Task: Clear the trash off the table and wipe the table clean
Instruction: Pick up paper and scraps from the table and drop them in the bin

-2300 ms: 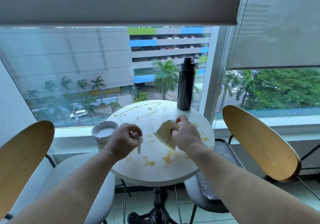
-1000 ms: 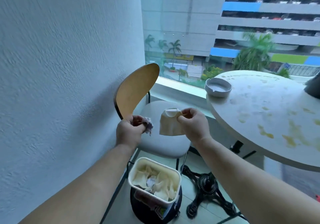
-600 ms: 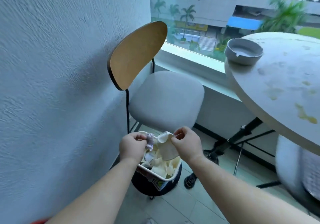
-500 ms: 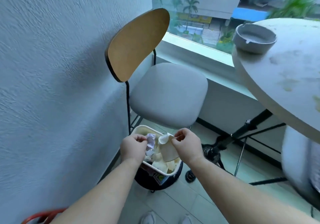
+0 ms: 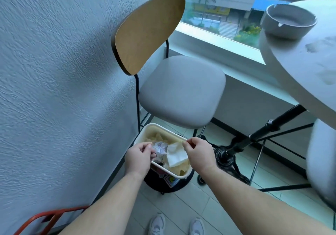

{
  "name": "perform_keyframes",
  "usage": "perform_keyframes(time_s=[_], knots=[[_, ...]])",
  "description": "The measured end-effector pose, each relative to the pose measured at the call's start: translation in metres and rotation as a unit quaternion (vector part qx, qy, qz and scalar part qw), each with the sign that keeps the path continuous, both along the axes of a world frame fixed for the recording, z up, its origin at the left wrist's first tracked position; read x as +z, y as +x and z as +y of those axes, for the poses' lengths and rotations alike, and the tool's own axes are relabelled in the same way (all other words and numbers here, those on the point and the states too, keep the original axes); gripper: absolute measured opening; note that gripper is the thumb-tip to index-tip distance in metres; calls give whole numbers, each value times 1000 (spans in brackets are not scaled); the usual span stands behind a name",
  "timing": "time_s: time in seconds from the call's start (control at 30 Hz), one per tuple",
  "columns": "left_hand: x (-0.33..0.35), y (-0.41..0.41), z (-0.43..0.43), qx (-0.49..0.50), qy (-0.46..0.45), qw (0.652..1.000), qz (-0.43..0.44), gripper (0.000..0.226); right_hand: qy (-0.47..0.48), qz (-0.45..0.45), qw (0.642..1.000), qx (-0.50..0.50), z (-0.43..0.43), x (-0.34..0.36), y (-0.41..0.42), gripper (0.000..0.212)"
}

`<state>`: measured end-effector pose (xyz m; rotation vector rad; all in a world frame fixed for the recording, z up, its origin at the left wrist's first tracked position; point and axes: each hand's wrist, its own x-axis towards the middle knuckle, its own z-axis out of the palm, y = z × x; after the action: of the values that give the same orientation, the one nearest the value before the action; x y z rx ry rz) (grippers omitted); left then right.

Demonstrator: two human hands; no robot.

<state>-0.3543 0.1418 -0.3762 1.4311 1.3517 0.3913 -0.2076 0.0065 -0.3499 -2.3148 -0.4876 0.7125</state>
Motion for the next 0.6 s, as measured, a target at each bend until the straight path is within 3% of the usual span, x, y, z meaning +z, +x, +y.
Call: perform_keyframes(time_s=[0.2,0.27,0.37,0.53,0.6], knots=[[20,-5,7,-44,53,995,66,48,7,7,1000,-5,-1,21,-1,32],[28,-6,12,-50,75,994,66,40,15,2,1000,-7,-1,29,1,24],[46,-3,18,-41,76,996,-4,22,48,-4,999,-20,-2,48,4,18],[97,4,25,-57,76,994,-60,13,101,-48,993,-29,0,95,10,17],[124,8,25,-71,88,990,-82,22,127,-43,990,-40,0,118,13,18]])
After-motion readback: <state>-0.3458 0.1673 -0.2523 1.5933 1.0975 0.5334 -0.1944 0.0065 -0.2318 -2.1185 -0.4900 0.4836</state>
